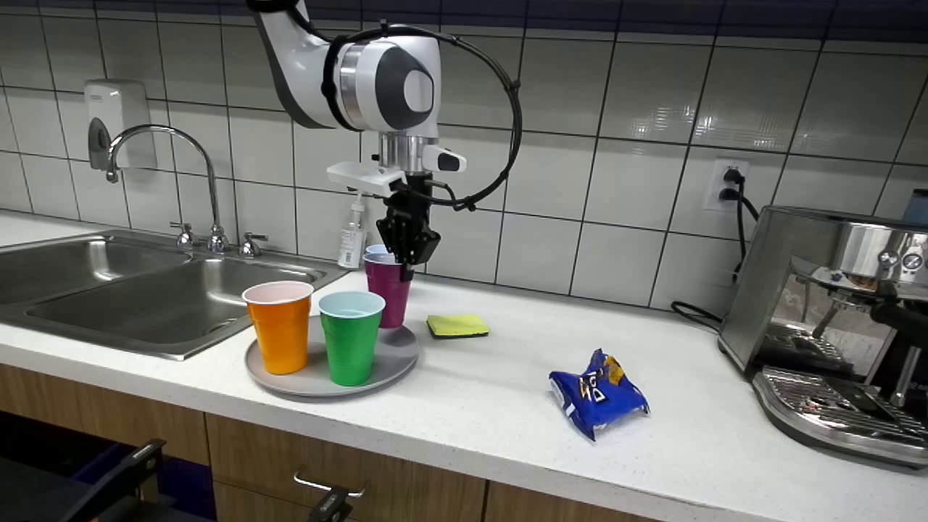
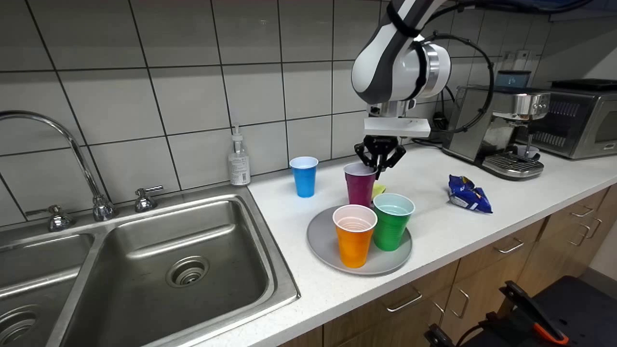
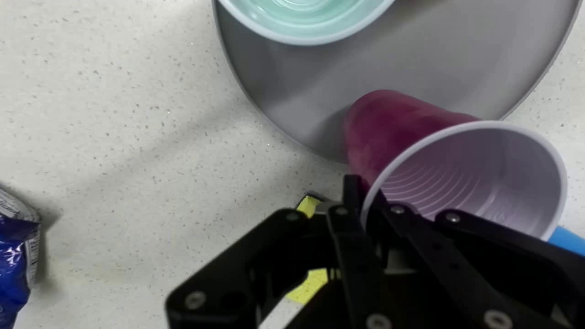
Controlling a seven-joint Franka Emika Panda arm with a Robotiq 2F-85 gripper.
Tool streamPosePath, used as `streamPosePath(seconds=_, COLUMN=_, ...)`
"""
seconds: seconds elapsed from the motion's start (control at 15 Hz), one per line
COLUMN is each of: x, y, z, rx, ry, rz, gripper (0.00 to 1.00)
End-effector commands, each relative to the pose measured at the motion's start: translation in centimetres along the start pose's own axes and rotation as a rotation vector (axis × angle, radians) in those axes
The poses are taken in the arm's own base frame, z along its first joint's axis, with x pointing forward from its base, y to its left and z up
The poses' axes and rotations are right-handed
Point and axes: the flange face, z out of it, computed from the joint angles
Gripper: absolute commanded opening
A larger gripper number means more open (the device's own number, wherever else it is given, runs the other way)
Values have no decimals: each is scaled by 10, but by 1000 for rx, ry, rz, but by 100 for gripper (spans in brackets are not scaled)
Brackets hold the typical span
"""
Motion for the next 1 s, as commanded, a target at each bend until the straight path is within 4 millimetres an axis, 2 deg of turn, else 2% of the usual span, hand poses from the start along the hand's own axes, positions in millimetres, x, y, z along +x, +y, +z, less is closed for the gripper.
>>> streamPosePath(seconds=0.0, x=1, y=-3, z=4, rx=3, ry=-5, rz=-43, gripper=1)
streamPosePath(seconds=0.53, x=0, y=-4, z=20, rx=-11, ry=-26, rz=-78, gripper=1)
streamPosePath(seconds=0.93, x=-1, y=-3, z=21, rx=-7, ry=-11, rz=-106, gripper=1)
